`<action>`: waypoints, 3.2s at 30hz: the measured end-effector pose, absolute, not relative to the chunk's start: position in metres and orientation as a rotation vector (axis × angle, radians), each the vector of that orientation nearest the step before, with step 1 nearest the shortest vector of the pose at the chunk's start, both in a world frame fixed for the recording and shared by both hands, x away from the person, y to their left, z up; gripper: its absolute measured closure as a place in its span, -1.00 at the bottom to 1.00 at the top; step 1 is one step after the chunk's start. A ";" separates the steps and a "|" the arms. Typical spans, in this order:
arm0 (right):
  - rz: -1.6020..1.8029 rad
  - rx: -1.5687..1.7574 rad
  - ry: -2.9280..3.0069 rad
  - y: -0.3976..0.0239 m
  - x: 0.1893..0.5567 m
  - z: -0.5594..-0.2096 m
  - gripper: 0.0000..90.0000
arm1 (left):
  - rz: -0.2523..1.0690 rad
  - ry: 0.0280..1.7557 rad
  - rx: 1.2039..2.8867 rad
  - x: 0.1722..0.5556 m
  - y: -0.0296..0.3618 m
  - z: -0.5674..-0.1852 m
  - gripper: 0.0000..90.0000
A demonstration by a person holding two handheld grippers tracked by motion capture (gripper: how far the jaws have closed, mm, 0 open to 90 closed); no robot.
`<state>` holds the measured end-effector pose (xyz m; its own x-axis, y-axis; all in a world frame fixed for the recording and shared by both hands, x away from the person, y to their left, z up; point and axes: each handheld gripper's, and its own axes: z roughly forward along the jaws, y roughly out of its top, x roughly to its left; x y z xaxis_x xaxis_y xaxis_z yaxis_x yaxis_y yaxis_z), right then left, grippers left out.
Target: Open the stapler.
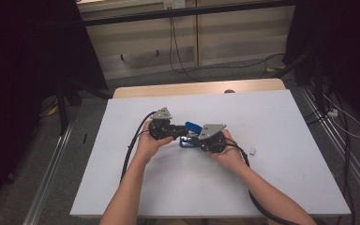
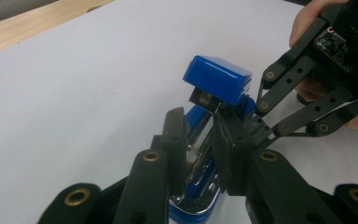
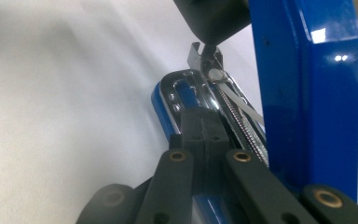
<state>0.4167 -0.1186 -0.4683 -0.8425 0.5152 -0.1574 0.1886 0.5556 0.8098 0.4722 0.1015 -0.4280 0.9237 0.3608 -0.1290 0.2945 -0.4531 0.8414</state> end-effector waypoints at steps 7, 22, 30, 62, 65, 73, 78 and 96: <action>1.197 0.587 2.424 -0.119 0.417 -0.468 1.00 | 0.066 0.481 2.069 0.473 0.101 -0.427 0.91; 1.204 0.623 2.422 -0.119 0.418 -0.467 1.00 | 0.059 0.490 2.062 0.472 0.098 -0.425 1.00; 1.202 0.629 2.422 -0.119 0.418 -0.467 1.00 | 0.043 0.501 2.062 0.474 0.096 -0.422 1.00; 1.204 0.696 2.397 -0.119 0.414 -0.466 1.00 | 0.042 0.529 2.056 0.475 0.088 -0.413 1.00; 1.243 0.729 2.364 -0.120 0.412 -0.465 1.00 | 0.039 0.533 2.051 0.475 0.088 -0.413 1.00; 1.357 0.801 2.264 -0.119 0.410 -0.457 1.00 | 0.050 0.529 2.056 0.476 0.087 -0.413 1.00; 1.382 0.855 2.196 -0.116 0.410 -0.458 1.00 | 0.050 0.533 2.056 0.475 0.087 -0.413 1.00; 1.365 0.936 2.046 -0.099 0.409 -0.462 1.00 | 0.083 0.524 2.078 0.476 0.092 -0.410 1.00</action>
